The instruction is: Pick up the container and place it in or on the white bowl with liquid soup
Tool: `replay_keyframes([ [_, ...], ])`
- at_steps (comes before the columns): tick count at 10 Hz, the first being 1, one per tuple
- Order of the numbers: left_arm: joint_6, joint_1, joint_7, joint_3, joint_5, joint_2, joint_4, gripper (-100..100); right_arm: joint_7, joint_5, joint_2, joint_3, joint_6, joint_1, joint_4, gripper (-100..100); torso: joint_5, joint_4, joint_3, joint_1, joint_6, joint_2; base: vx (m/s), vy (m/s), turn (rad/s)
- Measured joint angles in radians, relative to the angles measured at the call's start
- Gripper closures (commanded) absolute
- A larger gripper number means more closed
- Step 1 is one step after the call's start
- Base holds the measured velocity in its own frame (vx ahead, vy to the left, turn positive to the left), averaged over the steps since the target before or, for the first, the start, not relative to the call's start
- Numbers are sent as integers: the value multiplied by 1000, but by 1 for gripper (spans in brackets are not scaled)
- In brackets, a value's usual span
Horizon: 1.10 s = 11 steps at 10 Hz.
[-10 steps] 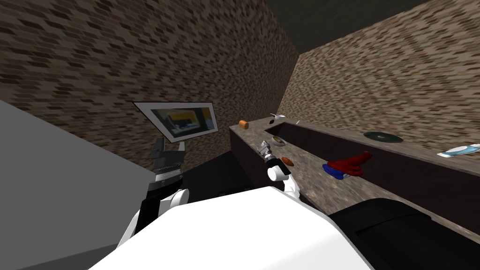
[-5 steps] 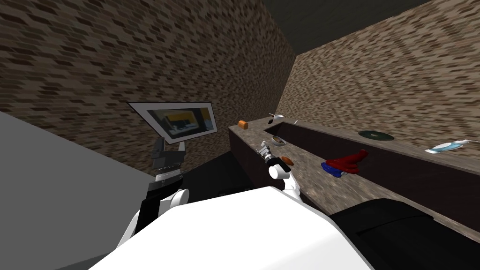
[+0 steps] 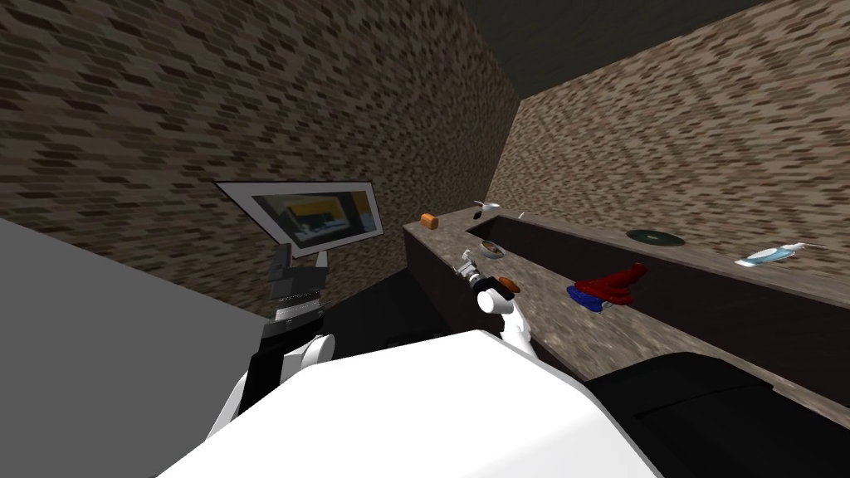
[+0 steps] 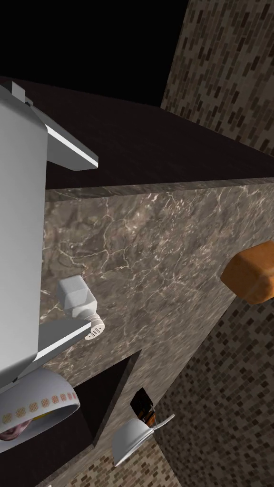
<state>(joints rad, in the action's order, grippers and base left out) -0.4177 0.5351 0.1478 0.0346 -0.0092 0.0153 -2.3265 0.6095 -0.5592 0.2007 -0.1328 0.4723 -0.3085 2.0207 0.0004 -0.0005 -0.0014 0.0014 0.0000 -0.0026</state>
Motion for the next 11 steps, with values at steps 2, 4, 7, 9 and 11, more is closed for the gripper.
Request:
replay_keyframes([
  [2,0,0,0,0,0,0,0,0,28,-15,3,-8,48,0,-6,-100,0,0,0,-1,0,1,30,14,-42],
  [4,0,0,0,0,0,0,0,0,72,-36,6,-28,106,15,-18,-100,0,0,0,0,0,0,46,18,-54],
  [7,0,0,0,0,0,0,0,0,145,-74,13,-65,198,43,-45,-100,0,0,-1,0,0,-2,55,23,-57],
  [9,0,0,0,0,0,0,0,0,193,-97,21,-88,259,59,-61,-100,0,-1,-1,-1,0,-2,66,20,-66],
  [11,0,0,0,0,0,0,0,0,238,-121,27,-110,317,70,-77,-100,0,-1,-1,0,0,-2,67,21,-68],
])
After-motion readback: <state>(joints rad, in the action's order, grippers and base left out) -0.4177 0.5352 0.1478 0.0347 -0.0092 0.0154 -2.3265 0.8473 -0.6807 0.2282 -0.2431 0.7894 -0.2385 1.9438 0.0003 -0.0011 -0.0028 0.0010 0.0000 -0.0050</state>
